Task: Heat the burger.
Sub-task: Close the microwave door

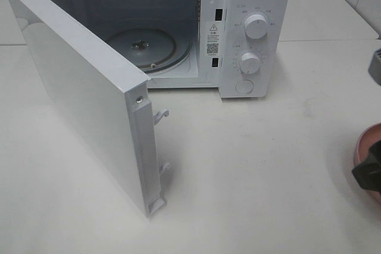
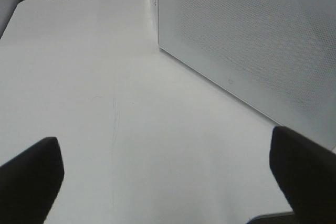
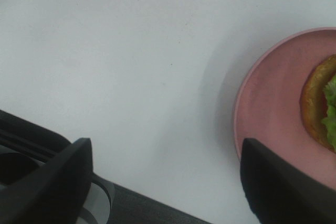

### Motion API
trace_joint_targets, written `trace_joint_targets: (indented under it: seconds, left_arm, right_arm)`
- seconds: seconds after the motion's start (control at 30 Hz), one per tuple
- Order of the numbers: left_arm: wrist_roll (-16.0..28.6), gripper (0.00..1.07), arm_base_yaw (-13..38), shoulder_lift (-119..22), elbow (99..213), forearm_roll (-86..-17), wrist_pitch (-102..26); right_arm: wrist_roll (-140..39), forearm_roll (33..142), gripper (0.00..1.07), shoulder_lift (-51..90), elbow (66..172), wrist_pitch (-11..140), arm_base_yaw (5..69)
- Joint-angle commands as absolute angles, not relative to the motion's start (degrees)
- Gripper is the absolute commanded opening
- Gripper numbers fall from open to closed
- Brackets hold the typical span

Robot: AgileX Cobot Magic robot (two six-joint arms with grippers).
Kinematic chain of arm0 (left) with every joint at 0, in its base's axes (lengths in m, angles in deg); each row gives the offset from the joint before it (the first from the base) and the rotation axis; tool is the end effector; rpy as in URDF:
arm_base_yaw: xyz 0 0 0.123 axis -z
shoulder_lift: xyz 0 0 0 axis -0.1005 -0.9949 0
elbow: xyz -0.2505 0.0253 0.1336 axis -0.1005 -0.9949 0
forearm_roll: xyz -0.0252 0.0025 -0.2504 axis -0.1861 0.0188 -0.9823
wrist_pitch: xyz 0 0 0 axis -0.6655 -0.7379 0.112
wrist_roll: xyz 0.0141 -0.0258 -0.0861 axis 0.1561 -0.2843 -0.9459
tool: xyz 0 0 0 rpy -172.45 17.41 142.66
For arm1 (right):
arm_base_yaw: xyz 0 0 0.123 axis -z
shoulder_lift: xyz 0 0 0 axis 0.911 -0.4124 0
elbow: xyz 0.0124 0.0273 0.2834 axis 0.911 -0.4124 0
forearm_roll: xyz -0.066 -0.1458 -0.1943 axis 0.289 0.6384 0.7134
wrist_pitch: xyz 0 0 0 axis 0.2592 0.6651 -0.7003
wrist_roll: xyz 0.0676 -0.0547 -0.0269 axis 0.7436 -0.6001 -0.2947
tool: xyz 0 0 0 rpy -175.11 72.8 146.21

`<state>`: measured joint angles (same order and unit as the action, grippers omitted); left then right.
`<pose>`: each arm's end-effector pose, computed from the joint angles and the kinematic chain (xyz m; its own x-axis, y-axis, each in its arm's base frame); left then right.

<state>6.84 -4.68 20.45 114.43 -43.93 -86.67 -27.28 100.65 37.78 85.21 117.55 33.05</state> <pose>-0.0061 -0.0098 0.2794 -0.4346 0.0208 -0.9004 0.1217 0.9919 -0.0358 0.1298 0.0646 0.2587 -0.8024 -0.3105 -0.5096 -0.3266 0.9432 -0.0606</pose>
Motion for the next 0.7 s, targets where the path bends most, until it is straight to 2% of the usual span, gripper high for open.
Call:
trace_joint_targets:
  seconds: [0.03, 0.47, 0.7]
  left_arm:
    - [6.6, 1.0, -4.8, 21.6, 114.3, -44.0, -85.9]
    - [6.6, 1.0, -4.8, 21.6, 114.3, -44.0, -85.9]
    - [6.6, 1.0, -4.8, 21.6, 114.3, -44.0, -85.9]
  right_arm:
    - [-29.6, 100.4, 0.76, 44.6, 85.4, 123.9, 33.3]
    - [-29.9, 98.6, 0.76, 60.2, 85.4, 136.9, 33.3]
    - [-29.9, 98.1, 0.76, 66.5, 85.3, 139.0, 33.3]
